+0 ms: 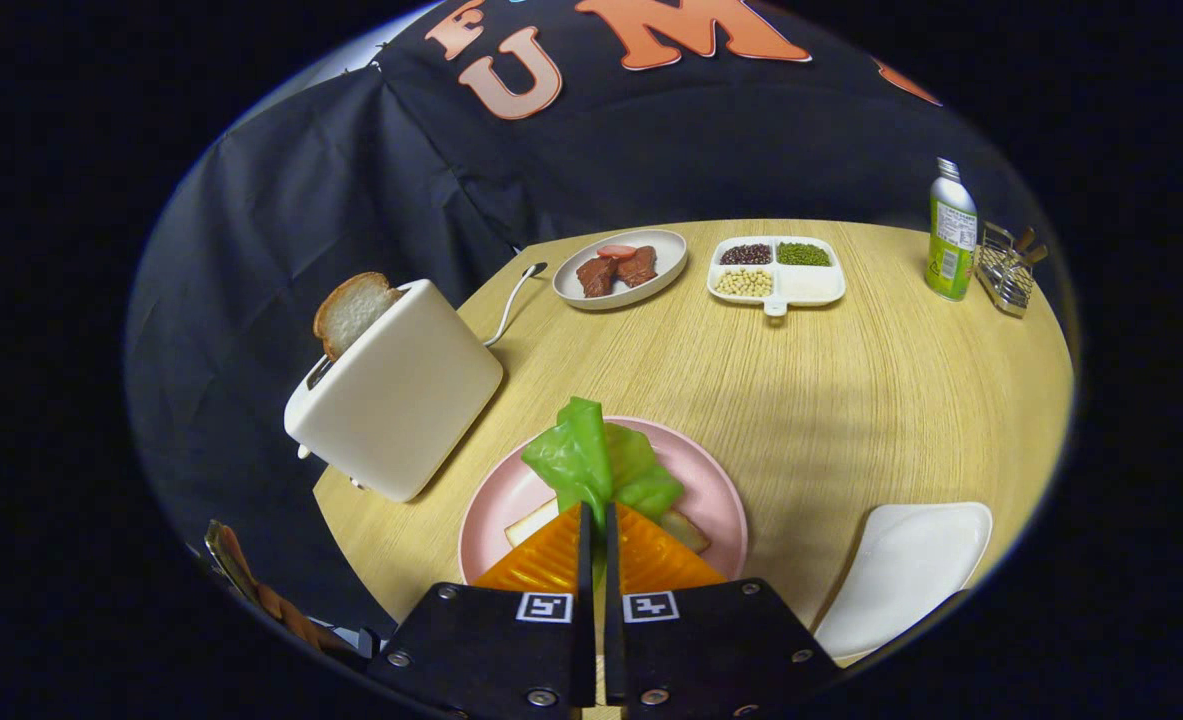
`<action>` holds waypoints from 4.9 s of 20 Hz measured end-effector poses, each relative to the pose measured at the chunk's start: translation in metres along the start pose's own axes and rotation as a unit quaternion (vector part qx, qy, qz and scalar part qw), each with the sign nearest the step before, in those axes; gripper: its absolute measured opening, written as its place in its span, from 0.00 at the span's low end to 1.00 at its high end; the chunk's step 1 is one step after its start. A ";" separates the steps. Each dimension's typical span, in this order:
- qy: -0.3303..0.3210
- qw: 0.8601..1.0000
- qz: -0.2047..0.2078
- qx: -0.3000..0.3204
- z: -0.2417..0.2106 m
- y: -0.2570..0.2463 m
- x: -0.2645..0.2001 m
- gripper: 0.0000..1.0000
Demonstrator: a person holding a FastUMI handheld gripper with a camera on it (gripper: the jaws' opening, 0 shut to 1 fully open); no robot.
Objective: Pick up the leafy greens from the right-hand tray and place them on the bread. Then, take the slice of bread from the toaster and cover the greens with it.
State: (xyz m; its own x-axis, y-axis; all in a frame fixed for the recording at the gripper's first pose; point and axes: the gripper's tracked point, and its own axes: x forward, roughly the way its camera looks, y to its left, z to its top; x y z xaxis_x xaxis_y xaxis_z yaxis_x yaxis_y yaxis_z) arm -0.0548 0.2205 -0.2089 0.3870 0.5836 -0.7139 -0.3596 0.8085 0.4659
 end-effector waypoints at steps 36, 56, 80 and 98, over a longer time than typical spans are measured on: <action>-0.007 0.995 0.090 -0.050 0.126 0.156 -0.019 0.94; 0.089 0.993 0.081 -0.021 0.167 0.239 0.053 0.92; 0.128 0.989 0.057 -0.047 0.144 0.233 0.069 0.12; 0.035 0.989 0.144 -0.006 0.157 0.186 -0.032 0.11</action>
State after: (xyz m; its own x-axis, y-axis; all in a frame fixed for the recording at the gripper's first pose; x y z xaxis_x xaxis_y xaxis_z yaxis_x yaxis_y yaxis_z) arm -0.0013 0.3639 -0.0174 0.2075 0.7825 -0.5870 -0.4565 0.6082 0.6494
